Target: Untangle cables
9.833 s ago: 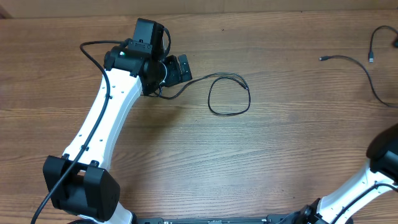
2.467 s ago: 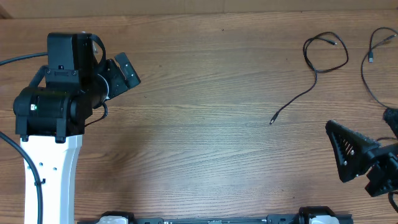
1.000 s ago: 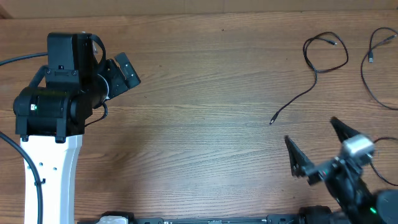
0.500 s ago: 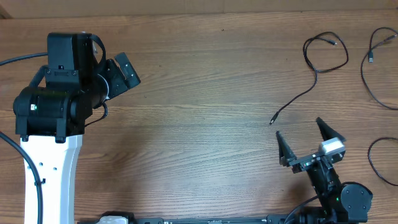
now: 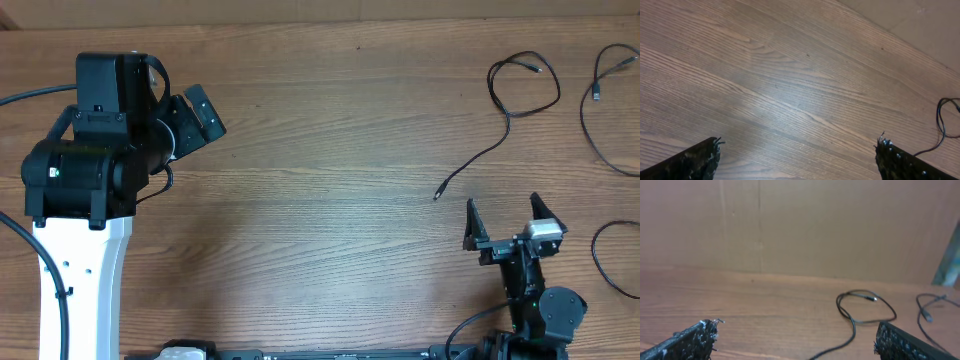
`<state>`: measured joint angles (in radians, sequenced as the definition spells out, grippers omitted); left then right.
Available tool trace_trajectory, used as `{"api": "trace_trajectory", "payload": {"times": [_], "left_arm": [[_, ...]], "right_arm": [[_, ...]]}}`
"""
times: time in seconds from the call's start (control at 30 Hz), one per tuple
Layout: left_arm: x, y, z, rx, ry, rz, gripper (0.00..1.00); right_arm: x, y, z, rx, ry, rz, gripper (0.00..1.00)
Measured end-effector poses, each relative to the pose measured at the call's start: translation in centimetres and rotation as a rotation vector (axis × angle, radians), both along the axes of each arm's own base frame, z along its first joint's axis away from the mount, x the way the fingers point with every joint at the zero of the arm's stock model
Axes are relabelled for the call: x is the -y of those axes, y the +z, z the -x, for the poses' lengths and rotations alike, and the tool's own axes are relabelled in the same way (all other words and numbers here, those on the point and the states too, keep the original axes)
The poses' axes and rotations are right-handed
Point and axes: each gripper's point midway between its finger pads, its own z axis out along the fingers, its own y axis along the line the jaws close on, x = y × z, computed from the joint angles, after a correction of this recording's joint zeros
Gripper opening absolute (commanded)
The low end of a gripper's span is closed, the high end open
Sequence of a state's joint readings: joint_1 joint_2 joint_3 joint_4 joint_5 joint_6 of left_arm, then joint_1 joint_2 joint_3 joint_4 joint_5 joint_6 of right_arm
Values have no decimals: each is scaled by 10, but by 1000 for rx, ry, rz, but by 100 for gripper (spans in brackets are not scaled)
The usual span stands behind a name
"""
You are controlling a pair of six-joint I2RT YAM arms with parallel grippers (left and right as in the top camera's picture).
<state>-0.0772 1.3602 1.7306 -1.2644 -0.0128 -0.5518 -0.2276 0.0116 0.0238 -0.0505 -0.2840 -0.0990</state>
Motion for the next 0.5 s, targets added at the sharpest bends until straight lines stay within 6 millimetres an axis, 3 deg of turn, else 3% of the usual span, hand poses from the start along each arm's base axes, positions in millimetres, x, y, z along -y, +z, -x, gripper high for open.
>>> {"api": "trace_trajectory", "payload": {"times": [0.07, 0.5], "left_arm": [[0, 0, 0, 0, 0, 0, 100], [0, 0, 0, 0, 0, 0, 100]], "right_arm": [[4, -7, -1, -26, -23, -31, 100], [14, -7, -1, -27, -81, -72, 100]]}}
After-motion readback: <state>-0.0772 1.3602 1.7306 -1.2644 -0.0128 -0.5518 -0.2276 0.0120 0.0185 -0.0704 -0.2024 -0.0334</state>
